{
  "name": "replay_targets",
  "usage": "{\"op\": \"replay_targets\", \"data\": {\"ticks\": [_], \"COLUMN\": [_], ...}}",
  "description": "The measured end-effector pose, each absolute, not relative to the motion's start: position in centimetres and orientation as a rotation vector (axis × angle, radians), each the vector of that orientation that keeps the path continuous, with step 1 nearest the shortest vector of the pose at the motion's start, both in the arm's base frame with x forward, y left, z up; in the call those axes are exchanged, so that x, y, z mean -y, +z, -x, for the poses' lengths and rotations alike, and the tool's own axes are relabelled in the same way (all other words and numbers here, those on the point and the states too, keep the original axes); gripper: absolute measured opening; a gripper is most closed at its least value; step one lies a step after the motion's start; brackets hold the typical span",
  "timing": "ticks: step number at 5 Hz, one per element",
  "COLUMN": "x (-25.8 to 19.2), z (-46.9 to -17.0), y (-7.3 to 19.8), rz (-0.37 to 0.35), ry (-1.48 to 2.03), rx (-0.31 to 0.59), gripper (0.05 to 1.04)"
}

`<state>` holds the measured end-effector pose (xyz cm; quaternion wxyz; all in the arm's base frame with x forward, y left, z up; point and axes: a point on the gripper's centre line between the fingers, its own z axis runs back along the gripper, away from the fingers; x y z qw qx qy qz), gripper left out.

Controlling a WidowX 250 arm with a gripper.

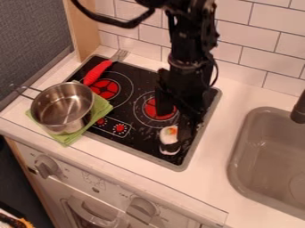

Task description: Move the sushi to the lower right side of the stove.

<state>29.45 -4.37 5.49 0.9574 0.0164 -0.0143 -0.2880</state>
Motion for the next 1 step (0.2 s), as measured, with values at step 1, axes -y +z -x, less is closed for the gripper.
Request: {"op": "replay_targets", "data": {"ticks": [1], "x": [3.52], "z": [-29.23], "y": [7.81], "rz": [-0.042], "ry": [-0.536], "rx": [0.062], "gripper": [1.009]}}
